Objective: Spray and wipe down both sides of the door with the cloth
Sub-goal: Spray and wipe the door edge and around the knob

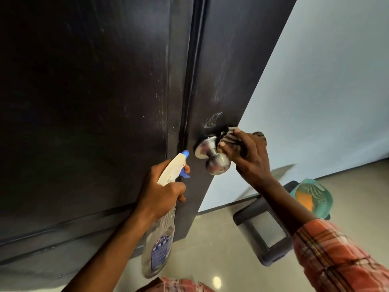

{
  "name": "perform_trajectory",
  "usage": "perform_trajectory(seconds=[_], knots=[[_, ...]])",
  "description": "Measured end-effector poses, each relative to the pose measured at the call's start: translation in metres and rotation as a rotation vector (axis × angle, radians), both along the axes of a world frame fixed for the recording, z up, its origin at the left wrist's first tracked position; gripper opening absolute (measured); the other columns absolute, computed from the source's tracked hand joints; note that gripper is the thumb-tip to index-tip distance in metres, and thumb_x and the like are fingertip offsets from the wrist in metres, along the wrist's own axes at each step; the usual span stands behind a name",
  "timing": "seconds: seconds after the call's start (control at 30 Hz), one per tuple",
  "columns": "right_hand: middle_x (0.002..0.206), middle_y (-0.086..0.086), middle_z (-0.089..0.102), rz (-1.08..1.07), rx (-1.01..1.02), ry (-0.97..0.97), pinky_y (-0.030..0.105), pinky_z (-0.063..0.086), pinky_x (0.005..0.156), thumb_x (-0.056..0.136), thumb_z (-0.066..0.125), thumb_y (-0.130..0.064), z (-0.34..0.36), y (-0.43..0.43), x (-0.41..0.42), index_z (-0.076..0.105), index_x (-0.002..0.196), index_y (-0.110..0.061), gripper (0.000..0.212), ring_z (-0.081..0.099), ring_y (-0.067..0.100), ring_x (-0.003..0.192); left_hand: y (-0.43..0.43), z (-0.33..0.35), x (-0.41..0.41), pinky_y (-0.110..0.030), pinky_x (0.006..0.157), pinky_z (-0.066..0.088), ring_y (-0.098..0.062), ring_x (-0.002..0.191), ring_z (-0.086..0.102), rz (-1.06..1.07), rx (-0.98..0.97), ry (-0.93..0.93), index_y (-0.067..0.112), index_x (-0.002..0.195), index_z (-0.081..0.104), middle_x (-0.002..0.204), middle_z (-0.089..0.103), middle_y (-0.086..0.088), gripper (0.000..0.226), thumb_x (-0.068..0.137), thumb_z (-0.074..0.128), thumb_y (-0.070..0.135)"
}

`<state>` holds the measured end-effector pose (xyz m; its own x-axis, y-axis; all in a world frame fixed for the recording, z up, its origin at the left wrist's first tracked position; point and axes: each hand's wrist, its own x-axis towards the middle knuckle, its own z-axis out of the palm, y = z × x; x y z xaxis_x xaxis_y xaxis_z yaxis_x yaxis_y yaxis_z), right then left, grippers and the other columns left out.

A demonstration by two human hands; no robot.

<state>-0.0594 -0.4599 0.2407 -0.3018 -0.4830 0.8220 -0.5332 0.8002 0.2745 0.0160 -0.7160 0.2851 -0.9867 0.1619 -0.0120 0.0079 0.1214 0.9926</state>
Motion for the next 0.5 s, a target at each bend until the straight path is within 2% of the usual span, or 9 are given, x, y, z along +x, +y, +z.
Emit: perform_trajectory(seconds=[0.1, 0.17, 0.27, 0.37, 0.43, 0.5], knots=[[0.128, 0.014, 0.051, 0.061, 0.059, 0.038, 0.040, 0.044, 0.092, 0.085, 0.076, -0.011, 0.014, 0.005, -0.007, 0.057, 0.129, -0.021, 0.048, 0.058, 0.033, 0.107, 0.013, -0.002, 0.003, -0.015, 0.042, 0.042, -0.007, 0.049, 0.051, 0.074, 0.011, -0.032, 0.005, 0.091, 0.068, 0.074, 0.058, -0.001, 0.039, 0.056, 0.051, 0.003], [0.128, 0.011, 0.050, 0.075, 0.004, -0.001, 0.042, 0.046, 0.088, 0.085, 0.076, -0.009, 0.021, 0.005, -0.006, 0.060, 0.126, -0.019, 0.045, 0.056, 0.031, 0.108, 0.020, -0.003, 0.006, -0.016, 0.042, 0.043, -0.006, 0.048, 0.051, 0.113, 0.019, -0.049, 0.002, 0.093, 0.067, 0.069, 0.057, 0.004, 0.041, 0.055, 0.051, 0.002], [0.129, 0.011, 0.045, 0.042, -0.319, -0.092, 0.042, 0.048, 0.090, 0.095, 0.064, -0.011, 0.029, 0.004, 0.002, 0.067, 0.119, -0.005, 0.025, 0.052, 0.032, 0.114, 0.030, -0.001, 0.013, -0.017, 0.043, 0.043, -0.008, 0.043, 0.047, 0.140, 0.011, -0.060, 0.002, 0.094, 0.067, 0.061, 0.056, 0.010, 0.043, 0.054, 0.051, 0.001], [0.133, 0.022, 0.040, 0.027, -0.607, -0.135, 0.037, 0.046, 0.097, 0.096, 0.054, -0.002, 0.030, 0.011, 0.010, 0.064, 0.122, -0.005, 0.028, 0.049, 0.041, 0.118, 0.037, 0.006, 0.024, -0.016, 0.046, 0.044, -0.008, 0.048, 0.052, 0.149, -0.020, -0.042, 0.006, 0.097, 0.068, 0.071, 0.056, 0.004, 0.043, 0.056, 0.052, 0.004], [0.132, 0.028, 0.041, 0.008, -0.776, -0.208, 0.028, 0.043, 0.100, 0.088, 0.051, 0.006, 0.023, 0.018, 0.016, 0.064, 0.122, -0.002, 0.037, 0.048, 0.030, 0.118, 0.045, 0.009, 0.032, -0.013, 0.047, 0.043, -0.006, 0.051, 0.054, 0.120, -0.068, -0.016, 0.009, 0.097, 0.067, 0.075, 0.058, 0.003, 0.041, 0.058, 0.053, 0.005], [0.133, 0.025, 0.041, -0.019, -0.879, -0.289, 0.019, 0.038, 0.100, 0.084, 0.048, 0.005, 0.014, 0.023, 0.022, 0.062, 0.123, -0.001, 0.043, 0.046, 0.017, 0.117, 0.052, 0.011, 0.039, -0.012, 0.047, 0.042, -0.005, 0.052, 0.055, 0.122, -0.109, -0.019, 0.015, 0.092, 0.068, 0.071, 0.061, 0.012, 0.039, 0.058, 0.054, 0.006]])
